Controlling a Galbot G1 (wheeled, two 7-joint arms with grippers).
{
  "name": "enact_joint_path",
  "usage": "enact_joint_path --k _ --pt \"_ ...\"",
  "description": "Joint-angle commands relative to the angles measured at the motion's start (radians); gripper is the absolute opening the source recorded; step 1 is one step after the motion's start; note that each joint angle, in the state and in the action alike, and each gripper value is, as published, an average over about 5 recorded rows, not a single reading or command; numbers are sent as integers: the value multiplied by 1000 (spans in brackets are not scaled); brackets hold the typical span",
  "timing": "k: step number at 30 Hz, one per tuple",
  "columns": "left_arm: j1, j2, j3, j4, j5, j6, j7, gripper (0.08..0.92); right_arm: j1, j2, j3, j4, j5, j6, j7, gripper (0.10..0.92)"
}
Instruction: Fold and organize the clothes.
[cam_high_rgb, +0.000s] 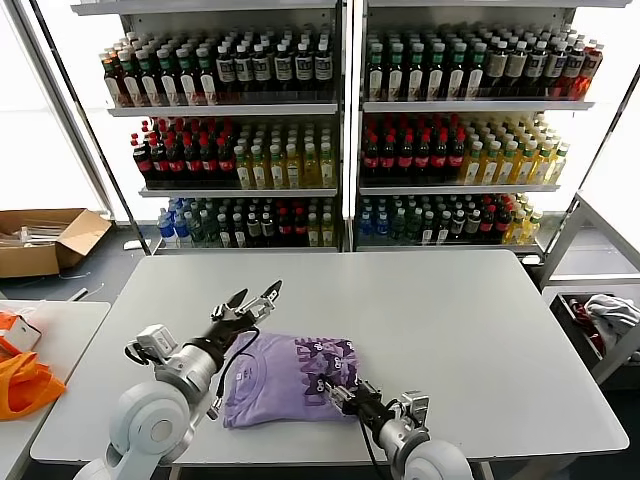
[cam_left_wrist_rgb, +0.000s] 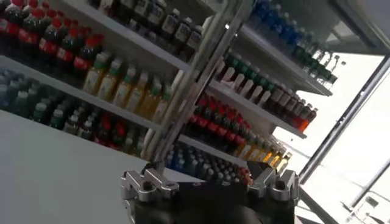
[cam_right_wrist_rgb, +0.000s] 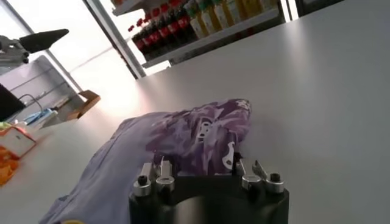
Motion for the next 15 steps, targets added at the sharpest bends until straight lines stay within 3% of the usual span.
enact_joint_path --k 1,11,15 --pt "45 18 -89 -58 -15 3 -16 823 22 10 -29 -21 -90 41 -52 473" --pt "46 11 -100 -41 -11 2 -22 823 -73 -79 143 76 -111 16 -107 199" --pt "50 5 -109 -39 -10 2 -23 823 -111 -131 230 79 -97 11 -134 142"
